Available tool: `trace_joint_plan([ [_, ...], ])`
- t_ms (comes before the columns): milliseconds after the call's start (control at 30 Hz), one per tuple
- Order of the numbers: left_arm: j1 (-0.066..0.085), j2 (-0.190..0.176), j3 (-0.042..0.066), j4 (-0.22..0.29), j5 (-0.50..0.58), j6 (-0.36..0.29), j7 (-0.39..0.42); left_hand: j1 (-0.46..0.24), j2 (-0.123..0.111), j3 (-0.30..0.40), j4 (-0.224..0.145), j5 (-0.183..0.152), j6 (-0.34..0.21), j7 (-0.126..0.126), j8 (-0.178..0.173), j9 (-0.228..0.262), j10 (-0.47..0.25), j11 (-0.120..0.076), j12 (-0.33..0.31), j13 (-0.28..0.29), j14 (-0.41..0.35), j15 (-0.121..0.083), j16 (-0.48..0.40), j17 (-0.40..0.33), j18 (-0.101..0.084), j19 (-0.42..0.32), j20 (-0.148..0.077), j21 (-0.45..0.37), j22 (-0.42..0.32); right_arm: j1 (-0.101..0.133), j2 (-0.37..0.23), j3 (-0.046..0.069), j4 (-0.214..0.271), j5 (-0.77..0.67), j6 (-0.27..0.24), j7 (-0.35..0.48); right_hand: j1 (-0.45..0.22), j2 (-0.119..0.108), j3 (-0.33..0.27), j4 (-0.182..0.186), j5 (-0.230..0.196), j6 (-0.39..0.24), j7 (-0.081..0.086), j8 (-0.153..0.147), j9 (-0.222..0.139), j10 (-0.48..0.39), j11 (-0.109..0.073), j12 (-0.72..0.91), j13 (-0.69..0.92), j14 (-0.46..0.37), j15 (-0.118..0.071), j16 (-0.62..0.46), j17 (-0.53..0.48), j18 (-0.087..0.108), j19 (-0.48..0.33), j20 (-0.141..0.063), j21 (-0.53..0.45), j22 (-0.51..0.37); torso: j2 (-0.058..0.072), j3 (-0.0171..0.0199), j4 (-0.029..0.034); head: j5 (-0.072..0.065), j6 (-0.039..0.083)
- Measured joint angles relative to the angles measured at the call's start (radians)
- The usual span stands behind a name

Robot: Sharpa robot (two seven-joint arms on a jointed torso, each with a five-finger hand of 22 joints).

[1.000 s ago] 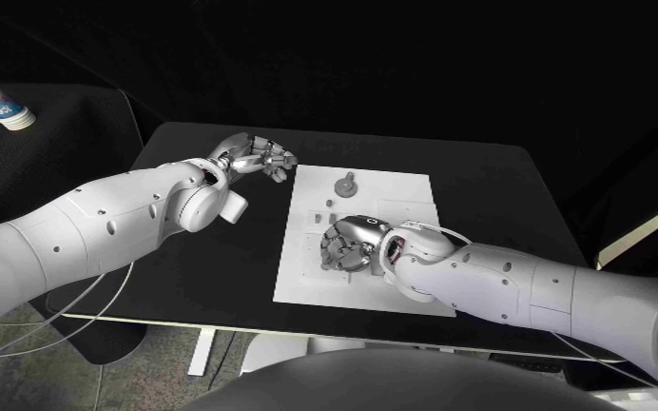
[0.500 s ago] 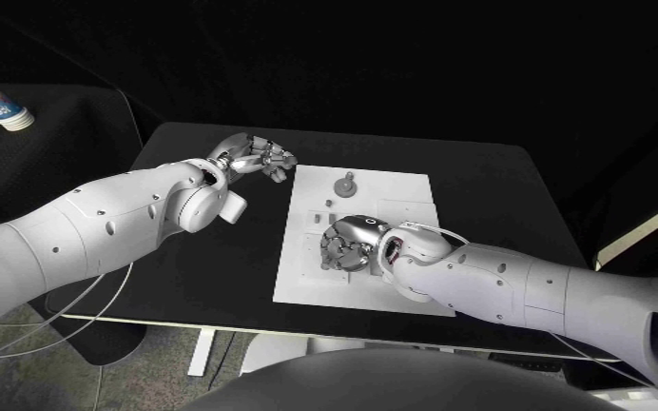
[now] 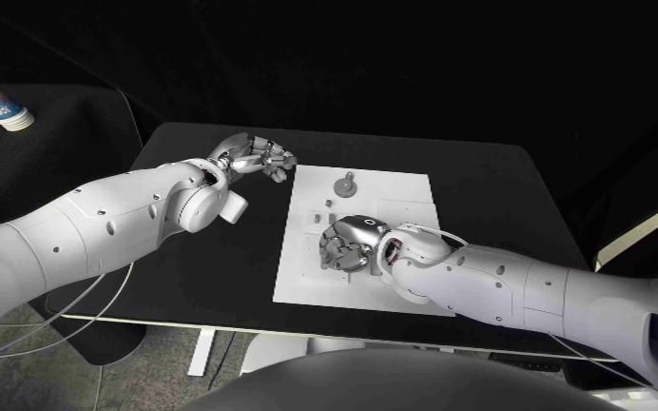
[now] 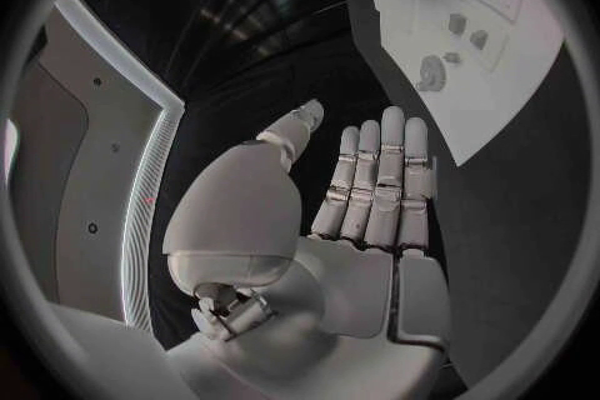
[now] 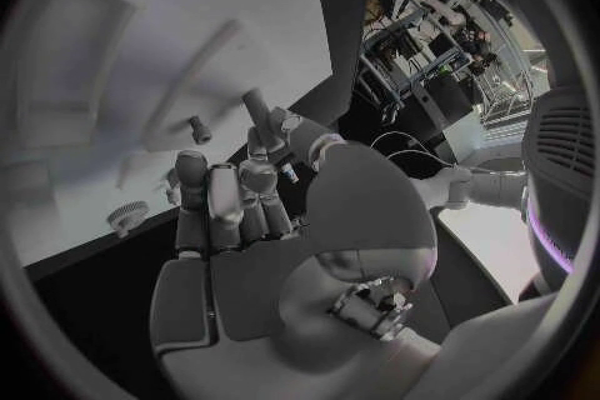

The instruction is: Assemble the parts on the task board

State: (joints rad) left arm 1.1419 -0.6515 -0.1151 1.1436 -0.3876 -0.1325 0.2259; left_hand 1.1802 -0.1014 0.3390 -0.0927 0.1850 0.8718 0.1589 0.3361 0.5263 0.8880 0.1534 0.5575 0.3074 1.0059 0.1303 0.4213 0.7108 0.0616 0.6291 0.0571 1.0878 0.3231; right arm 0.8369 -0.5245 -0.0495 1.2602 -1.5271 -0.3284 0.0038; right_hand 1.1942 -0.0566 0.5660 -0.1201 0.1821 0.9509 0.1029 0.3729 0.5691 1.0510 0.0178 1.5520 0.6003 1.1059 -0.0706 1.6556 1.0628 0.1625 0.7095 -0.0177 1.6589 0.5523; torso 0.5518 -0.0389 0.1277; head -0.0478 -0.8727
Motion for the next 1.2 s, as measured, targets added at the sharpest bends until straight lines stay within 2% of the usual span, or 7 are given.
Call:
trace_joint_plan([
  [233, 0.000, 0.000, 0.000, 0.000, 0.000, 0.000, 0.000, 0.000, 0.000, 0.002, 0.002, 0.000, 0.000, 0.000, 0.000, 0.000, 0.000, 0.000, -0.004, 0.000, 0.000, 0.000, 0.000, 0.000, 0.000, 0.000, 0.000, 0.000, 0.000, -0.001, 0.003, 0.000, -0.004, 0.000, -0.003, 0.000, 0.000, 0.000, 0.000, 0.000, 0.000, 0.000, 0.000, 0.000, 0.000, 0.000, 0.000, 0.000, 0.001, 0.001, 0.002, 0.000, 0.001, 0.011, 0.003, 0.003, 0.000, 0.000, 0.000, 0.0000, 0.0000, -0.002, 0.000],
  [667, 0.000, 0.000, 0.000, 0.000, 0.000, 0.000, 0.000, 0.000, 0.000, 0.002, 0.002, 0.000, 0.000, 0.000, 0.000, 0.000, 0.000, 0.000, -0.004, 0.000, 0.000, 0.000, 0.000, 0.000, 0.000, 0.000, 0.000, 0.000, 0.000, -0.006, 0.011, 0.001, -0.025, -0.005, 0.015, -0.001, 0.000, 0.000, 0.001, 0.001, -0.001, 0.000, 0.000, 0.000, 0.000, 0.000, 0.000, 0.000, 0.001, 0.006, 0.001, 0.000, 0.001, 0.012, 0.003, 0.003, 0.000, 0.001, 0.000, -0.0004, 0.0000, -0.004, 0.000],
  [1067, 0.000, 0.000, 0.000, 0.000, 0.000, 0.001, -0.001, 0.000, 0.000, 0.002, 0.002, 0.000, 0.000, 0.000, 0.000, 0.000, 0.000, 0.000, -0.004, 0.000, 0.000, 0.000, 0.000, 0.000, 0.000, 0.000, 0.000, 0.000, 0.000, -0.009, 0.006, 0.003, -0.018, -0.007, 0.021, 0.001, 0.000, 0.000, 0.002, 0.003, -0.004, 0.000, 0.000, 0.000, 0.000, 0.000, 0.000, 0.005, 0.006, 0.007, 0.000, 0.000, 0.005, 0.012, 0.009, -0.002, 0.000, 0.009, 0.000, 0.0001, -0.0001, -0.002, 0.000],
  [1167, 0.000, 0.000, 0.000, -0.001, 0.000, 0.001, -0.001, 0.000, 0.000, 0.002, 0.002, 0.000, 0.000, 0.000, 0.000, 0.000, 0.000, 0.000, -0.004, 0.000, 0.000, 0.000, 0.000, 0.000, 0.000, 0.000, 0.000, 0.000, 0.000, -0.009, 0.005, 0.002, -0.016, -0.007, 0.021, 0.001, 0.001, -0.016, 0.001, 0.002, -0.004, 0.000, 0.000, 0.000, 0.000, 0.000, 0.000, 0.012, 0.009, 0.007, 0.000, 0.000, 0.007, 0.012, 0.009, -0.002, 0.000, 0.015, 0.000, 0.0001, -0.0003, -0.002, 0.000],
  [1200, 0.000, 0.000, 0.000, -0.001, 0.000, 0.001, -0.001, 0.000, 0.000, 0.002, 0.002, 0.000, 0.000, 0.000, 0.000, 0.000, 0.000, 0.000, -0.004, 0.000, 0.000, 0.000, 0.000, 0.000, 0.000, 0.000, 0.000, 0.000, 0.000, -0.009, 0.005, 0.002, -0.014, -0.007, 0.021, 0.001, -0.001, -0.034, -0.002, -0.002, -0.004, 0.000, 0.000, 0.001, 0.001, 0.000, 0.000, 0.012, 0.012, 0.006, -0.001, 0.000, 0.008, 0.012, 0.009, -0.002, 0.000, 0.018, 0.000, 0.0001, -0.0003, -0.003, 0.000],
])
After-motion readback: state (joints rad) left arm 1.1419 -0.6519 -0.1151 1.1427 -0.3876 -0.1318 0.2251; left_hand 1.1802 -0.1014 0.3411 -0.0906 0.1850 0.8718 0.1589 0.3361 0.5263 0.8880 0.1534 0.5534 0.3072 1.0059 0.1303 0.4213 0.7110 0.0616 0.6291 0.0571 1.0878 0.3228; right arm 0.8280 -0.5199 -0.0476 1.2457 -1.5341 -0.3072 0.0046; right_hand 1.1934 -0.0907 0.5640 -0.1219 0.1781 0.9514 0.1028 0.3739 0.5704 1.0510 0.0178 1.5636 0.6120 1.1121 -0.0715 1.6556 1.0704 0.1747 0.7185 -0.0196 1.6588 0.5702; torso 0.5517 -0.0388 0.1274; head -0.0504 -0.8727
